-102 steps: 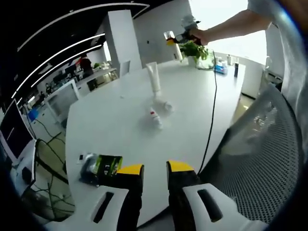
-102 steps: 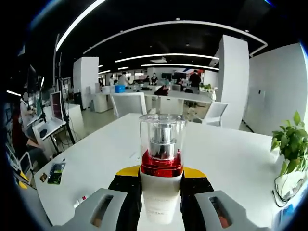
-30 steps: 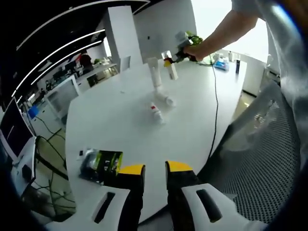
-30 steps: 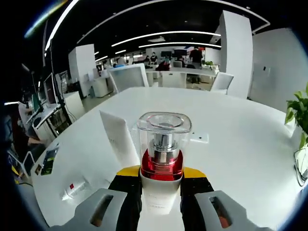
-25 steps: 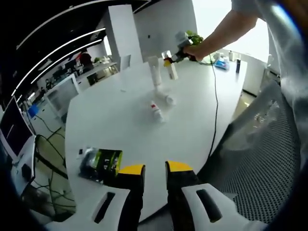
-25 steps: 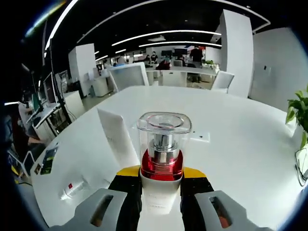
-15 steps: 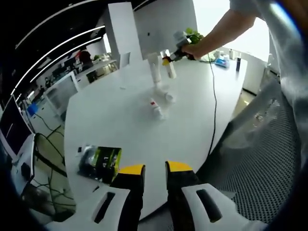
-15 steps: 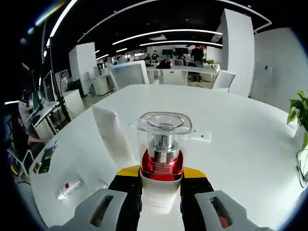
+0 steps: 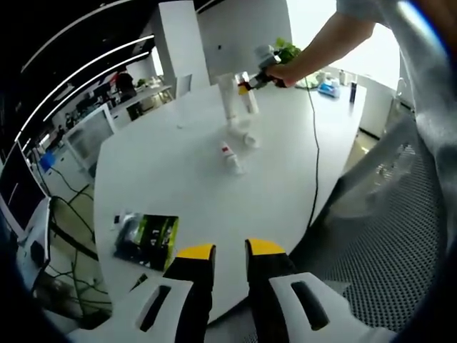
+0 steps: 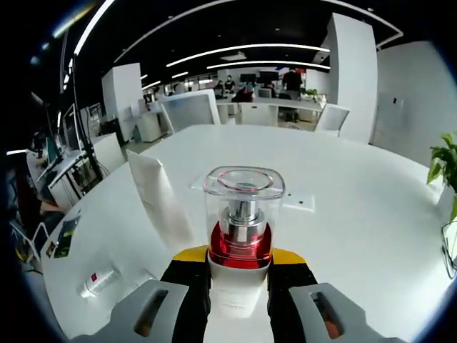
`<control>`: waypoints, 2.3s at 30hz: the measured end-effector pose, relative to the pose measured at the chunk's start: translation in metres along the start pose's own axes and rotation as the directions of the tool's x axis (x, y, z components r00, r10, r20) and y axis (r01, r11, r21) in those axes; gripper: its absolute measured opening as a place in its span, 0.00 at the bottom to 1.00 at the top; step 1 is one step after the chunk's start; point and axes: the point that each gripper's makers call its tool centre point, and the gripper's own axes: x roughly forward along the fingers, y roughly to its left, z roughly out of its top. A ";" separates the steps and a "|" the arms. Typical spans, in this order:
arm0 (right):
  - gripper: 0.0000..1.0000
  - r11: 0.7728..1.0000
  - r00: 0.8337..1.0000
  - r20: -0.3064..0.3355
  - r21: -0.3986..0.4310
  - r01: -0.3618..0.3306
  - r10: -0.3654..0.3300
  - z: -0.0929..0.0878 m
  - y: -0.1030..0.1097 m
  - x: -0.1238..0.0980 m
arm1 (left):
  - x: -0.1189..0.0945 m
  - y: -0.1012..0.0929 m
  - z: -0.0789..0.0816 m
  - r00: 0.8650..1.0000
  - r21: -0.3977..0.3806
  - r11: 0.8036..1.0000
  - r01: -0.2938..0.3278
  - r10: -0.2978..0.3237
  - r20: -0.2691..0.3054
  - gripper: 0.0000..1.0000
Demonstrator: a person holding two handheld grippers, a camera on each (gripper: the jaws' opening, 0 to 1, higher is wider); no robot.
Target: Arrange the skincare products in the storage area until every visible bottle or jar stands upright without overlapping.
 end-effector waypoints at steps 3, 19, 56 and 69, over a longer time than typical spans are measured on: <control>0.24 1.000 1.000 0.004 -0.003 -0.001 0.001 0.000 0.001 0.001 | 0.000 0.000 -0.001 1.000 0.000 1.000 0.000 0.000 -0.002 0.15; 0.24 0.999 1.000 0.022 -0.032 0.004 -0.003 -0.002 0.003 0.005 | 0.000 -0.002 0.001 1.000 0.012 1.000 0.006 -0.006 0.002 0.15; 0.25 0.999 0.993 0.115 -0.050 0.022 -0.016 -0.004 0.007 0.011 | 0.001 -0.001 -0.001 1.000 0.012 1.000 0.000 0.000 -0.008 0.14; 0.25 0.998 0.991 0.128 -0.040 0.043 -0.038 -0.009 0.007 0.007 | 0.000 -0.001 0.000 1.000 0.022 1.000 -0.001 0.001 0.000 0.13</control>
